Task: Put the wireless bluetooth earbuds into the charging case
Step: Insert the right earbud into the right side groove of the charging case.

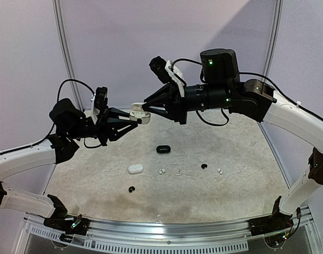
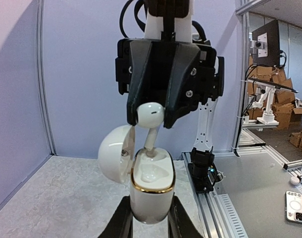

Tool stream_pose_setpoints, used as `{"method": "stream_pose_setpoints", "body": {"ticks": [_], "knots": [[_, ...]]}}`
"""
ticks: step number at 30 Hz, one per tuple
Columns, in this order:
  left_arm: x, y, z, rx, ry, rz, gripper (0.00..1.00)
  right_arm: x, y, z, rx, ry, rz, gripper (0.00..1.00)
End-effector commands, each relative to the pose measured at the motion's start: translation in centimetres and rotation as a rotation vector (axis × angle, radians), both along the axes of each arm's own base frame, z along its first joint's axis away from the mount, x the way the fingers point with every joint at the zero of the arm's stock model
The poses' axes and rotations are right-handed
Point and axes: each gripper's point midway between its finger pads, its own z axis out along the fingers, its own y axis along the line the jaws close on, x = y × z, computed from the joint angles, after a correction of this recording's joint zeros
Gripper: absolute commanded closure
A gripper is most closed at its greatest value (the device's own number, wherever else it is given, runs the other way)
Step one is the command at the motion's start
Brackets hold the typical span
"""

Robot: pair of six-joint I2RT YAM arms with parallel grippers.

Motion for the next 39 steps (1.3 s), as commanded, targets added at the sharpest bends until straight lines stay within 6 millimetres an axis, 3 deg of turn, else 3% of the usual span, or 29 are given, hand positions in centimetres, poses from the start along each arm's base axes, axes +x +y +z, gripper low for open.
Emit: {"method": "stream_pose_setpoints", "body": {"ticks": [1, 12, 33, 39], "knots": [[-0.5, 0.2, 1.0, -0.030, -0.046, 0.008, 1.00, -0.7, 0.5, -2.1, -0.084, 0.021, 0.048, 1.00], [-0.6, 0.2, 1.1, -0.032, -0.044, 0.007, 1.00, -0.9, -0.1, -3.5, -0.164, 0.001, 0.060, 1.00], [-0.6, 0.2, 1.0, -0.034, -0.055, 0.007, 1.00, 0.1, 0.6, -2.8, -0.145, -0.038, 0.036, 1.00], [-0.7, 0.2, 1.1, -0.040, -0.057, 0.006, 1.00, 0.0, 0.4, -3.0, -0.158, -0.040, 0.041, 0.87]]}}
